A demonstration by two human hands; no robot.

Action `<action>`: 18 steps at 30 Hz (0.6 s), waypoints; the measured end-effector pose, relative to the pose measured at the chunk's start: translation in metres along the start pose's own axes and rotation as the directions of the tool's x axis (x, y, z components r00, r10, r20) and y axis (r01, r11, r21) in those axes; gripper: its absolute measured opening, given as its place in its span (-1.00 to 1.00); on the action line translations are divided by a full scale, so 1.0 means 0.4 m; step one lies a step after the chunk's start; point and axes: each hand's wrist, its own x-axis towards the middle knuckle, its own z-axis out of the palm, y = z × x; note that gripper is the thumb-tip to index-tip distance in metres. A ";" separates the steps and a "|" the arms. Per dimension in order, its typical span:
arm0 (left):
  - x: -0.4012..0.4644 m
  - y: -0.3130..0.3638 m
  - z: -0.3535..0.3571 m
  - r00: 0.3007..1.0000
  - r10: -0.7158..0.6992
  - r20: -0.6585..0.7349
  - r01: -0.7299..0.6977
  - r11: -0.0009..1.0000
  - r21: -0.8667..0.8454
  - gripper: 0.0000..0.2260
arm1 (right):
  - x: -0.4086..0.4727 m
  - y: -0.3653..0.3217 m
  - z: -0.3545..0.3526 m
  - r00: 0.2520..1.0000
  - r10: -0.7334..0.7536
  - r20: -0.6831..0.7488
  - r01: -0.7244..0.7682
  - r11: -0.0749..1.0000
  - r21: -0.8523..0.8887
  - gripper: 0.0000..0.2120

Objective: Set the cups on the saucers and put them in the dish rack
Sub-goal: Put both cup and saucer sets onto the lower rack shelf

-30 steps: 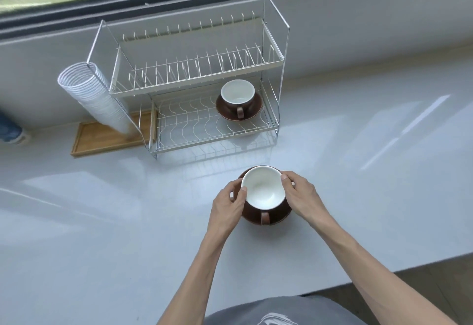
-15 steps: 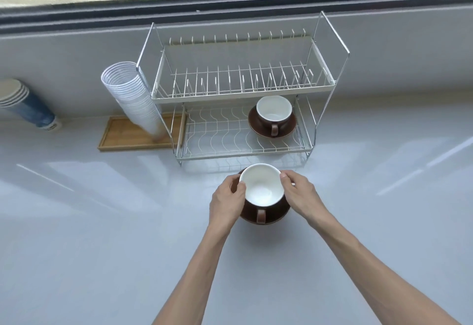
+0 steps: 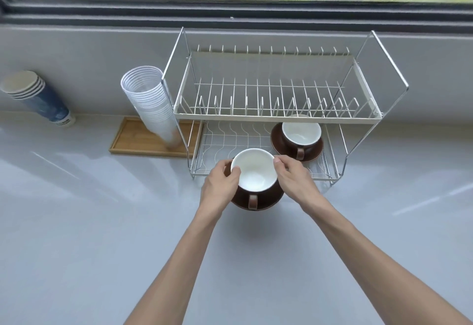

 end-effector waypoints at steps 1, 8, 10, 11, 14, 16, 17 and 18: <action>0.015 0.009 -0.004 1.000 0.002 0.000 -0.002 1.000 0.016 -0.69 | 0.016 -0.007 0.002 1.000 -0.003 0.004 0.003 1.000 -0.006 -0.70; 0.108 0.054 -0.025 1.000 0.005 0.000 -0.005 0.999 0.035 -0.66 | 0.135 -0.049 0.026 0.999 0.024 0.044 -0.023 1.000 -0.016 -0.71; 0.134 0.060 -0.029 1.000 -0.006 -0.003 0.006 1.000 0.022 -0.67 | 0.163 -0.059 0.034 0.999 0.028 0.047 -0.026 0.999 -0.029 -0.66; 0.147 0.062 -0.031 1.000 -0.012 -0.012 0.012 1.000 0.012 -0.69 | 0.177 -0.063 0.038 0.998 0.025 0.049 -0.024 0.999 -0.030 -0.65; 0.184 0.066 -0.035 0.999 -0.024 -0.042 0.024 1.000 0.000 -0.68 | 0.212 -0.074 0.056 0.998 0.008 0.057 -0.006 0.999 -0.034 -0.66; 0.207 0.066 -0.039 0.998 -0.024 -0.062 0.024 1.000 -0.003 -0.64 | 0.234 -0.077 0.070 0.998 0.015 0.066 -0.012 0.999 -0.050 -0.65; 0.219 0.066 -0.040 0.997 -0.023 -0.076 0.023 1.000 0.000 -0.63 | 0.246 -0.079 0.077 0.997 0.036 0.064 -0.033 0.998 -0.048 -0.64; 0.231 0.065 -0.042 0.996 -0.019 -0.089 0.019 1.000 0.007 -0.63 | 0.257 -0.082 0.083 0.996 0.056 0.063 -0.054 0.998 -0.033 -0.63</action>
